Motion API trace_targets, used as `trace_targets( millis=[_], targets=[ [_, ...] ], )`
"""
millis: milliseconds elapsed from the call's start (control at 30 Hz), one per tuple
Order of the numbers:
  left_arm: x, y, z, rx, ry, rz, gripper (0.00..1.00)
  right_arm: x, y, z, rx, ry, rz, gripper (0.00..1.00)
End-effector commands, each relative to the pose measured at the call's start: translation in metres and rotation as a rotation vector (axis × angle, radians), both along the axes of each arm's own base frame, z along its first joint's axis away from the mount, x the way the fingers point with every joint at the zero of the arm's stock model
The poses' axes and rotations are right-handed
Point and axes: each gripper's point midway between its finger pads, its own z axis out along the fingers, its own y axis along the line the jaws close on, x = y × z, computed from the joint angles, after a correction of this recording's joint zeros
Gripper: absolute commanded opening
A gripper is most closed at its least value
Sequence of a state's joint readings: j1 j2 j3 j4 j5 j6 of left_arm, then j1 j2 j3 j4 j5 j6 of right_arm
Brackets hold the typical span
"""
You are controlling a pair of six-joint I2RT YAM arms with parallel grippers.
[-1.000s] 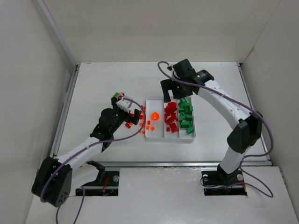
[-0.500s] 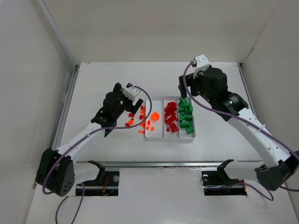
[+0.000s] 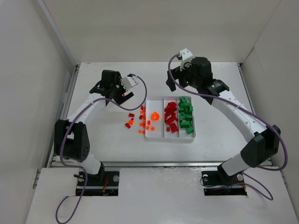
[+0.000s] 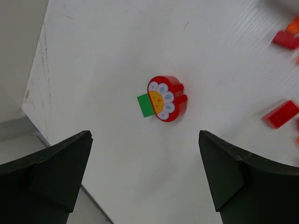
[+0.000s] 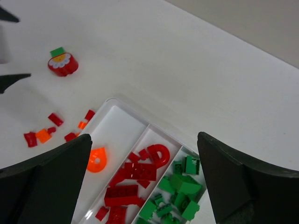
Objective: Sort the legos into containers by color
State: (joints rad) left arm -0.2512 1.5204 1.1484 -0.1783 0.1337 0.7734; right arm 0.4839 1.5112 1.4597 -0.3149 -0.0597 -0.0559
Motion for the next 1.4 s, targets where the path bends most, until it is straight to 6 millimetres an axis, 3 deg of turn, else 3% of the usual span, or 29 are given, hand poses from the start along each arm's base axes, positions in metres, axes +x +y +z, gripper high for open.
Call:
trace_targets(
  millis=[0, 67, 133, 200, 233, 267, 367, 400, 467, 500, 600, 633, 667, 767, 867, 1000, 1167, 1267, 1367],
  targets=[
    [0.011, 0.015, -0.012, 0.267, 0.031, -0.324, 0.96, -0.022, 0.015, 0.02, 0.057, 0.002, 0.121, 1.0],
    [0.016, 0.038, -0.033, 0.369, 0.112, -0.399, 0.96, -0.032, 0.014, 0.019, 0.074, -0.02, 0.142, 1.0],
    [0.035, 0.047, -0.026, 0.485, 0.057, -0.521, 0.96, -0.037, 0.014, 0.018, 0.085, -0.033, 0.156, 1.0],
    [0.05, 0.052, -0.042, 0.575, 0.047, -0.644, 0.96, -0.038, 0.014, 0.017, 0.09, -0.045, 0.156, 1.0],
    [0.05, 0.052, -0.039, 0.575, 0.05, -0.645, 0.96, -0.038, 0.014, 0.017, 0.09, -0.045, 0.156, 1.0],
    [0.055, 0.056, -0.053, 0.627, 0.06, -0.725, 0.96, -0.037, 0.013, 0.017, 0.088, -0.046, 0.147, 1.0],
    [0.069, 0.046, -0.058, 0.629, 0.033, -0.804, 0.96, -0.029, 0.015, 0.017, 0.056, -0.058, 0.159, 1.0],
    [0.069, 0.043, -0.071, 0.608, 0.061, -0.833, 0.96, -0.026, 0.016, 0.016, 0.048, -0.062, 0.162, 1.0],
    [0.08, 0.032, -0.064, 0.588, 0.041, -0.852, 0.96, -0.017, 0.021, 0.015, 0.024, -0.074, 0.181, 1.0],
    [0.081, 0.032, -0.077, 0.586, 0.069, -0.877, 0.95, -0.016, 0.024, 0.013, 0.016, -0.067, 0.194, 1.0],
    [0.077, 0.031, -0.088, 0.604, 0.105, -0.958, 0.92, 0.0, 0.03, 0.012, 0.01, -0.061, 0.209, 1.0],
    [0.071, 0.031, -0.096, 0.594, 0.139, -0.981, 0.91, 0.005, 0.034, 0.02, 0.009, -0.083, 0.221, 1.0],
    [0.071, 0.031, -0.096, 0.598, 0.146, -1.002, 0.89, 0.013, 0.033, 0.009, -0.006, -0.057, 0.223, 1.0],
    [0.052, 0.028, -0.113, 0.565, 0.239, -1.063, 0.83, 0.027, 0.04, 0.005, -0.01, -0.043, 0.248, 1.0],
    [0.048, 0.028, -0.117, 0.558, 0.267, -1.095, 0.81, 0.036, 0.039, 0.001, -0.012, -0.033, 0.262, 1.0],
    [0.052, 0.019, -0.119, 0.566, 0.257, -1.12, 0.72, 0.043, 0.043, -0.009, 0.001, -0.006, 0.279, 1.0],
    [0.057, 0.023, -0.126, 0.585, 0.288, -1.118, 0.49, 0.047, 0.038, -0.009, -0.002, -0.007, 0.262, 1.0],
    [0.057, 0.025, -0.126, 0.594, 0.293, -1.116, 0.41, 0.047, 0.036, -0.011, -0.008, 0.001, 0.253, 1.0],
    [0.05, 0.027, -0.132, 0.571, 0.327, -1.094, 0.26, 0.045, 0.035, -0.011, -0.008, 0.001, 0.253, 1.0]
  ],
)
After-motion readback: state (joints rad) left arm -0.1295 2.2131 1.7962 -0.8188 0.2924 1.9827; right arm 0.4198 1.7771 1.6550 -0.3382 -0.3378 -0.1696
